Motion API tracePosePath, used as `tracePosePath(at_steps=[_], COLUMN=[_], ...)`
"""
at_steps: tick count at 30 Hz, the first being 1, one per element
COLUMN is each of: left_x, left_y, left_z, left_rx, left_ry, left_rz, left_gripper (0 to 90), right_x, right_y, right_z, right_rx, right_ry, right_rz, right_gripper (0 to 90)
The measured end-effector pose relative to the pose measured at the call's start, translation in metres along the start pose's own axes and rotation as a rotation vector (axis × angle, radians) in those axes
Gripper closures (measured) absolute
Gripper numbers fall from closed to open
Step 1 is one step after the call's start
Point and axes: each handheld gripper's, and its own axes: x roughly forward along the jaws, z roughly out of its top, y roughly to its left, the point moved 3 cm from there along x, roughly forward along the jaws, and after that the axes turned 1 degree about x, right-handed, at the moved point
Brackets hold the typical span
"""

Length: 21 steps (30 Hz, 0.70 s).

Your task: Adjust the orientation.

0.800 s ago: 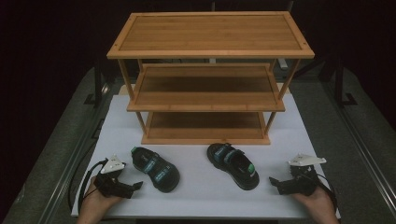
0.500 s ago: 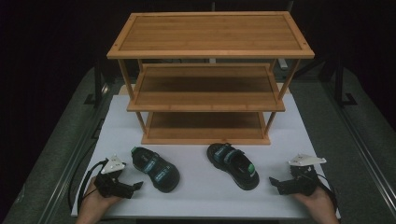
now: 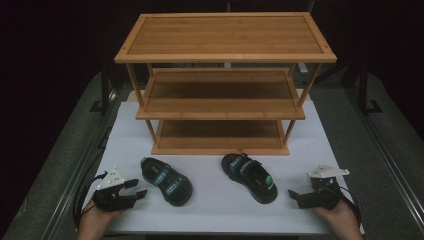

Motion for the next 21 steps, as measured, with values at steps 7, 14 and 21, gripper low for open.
tracePosePath(at_steps=[7,14,21], left_x=[-0.01,-0.007,0.007], left_y=[-0.008,-0.026,-0.041], left_z=[0.009,0.017,0.024], left_rx=[0.02,0.067,0.113], left_ry=[-0.018,-0.01,-0.001], left_rz=[-0.05,-0.155,-0.213], left_gripper=[90.0,90.0,90.0], right_x=[0.0,0.0,0.0], right_y=[0.0,0.0,0.0], right_z=[0.0,0.0,0.0], right_rx=[0.0,0.0,0.0], right_ry=[-0.001,0.0,0.0], right_rz=[0.0,0.0,0.0], right_gripper=[0.0,0.0,0.0])
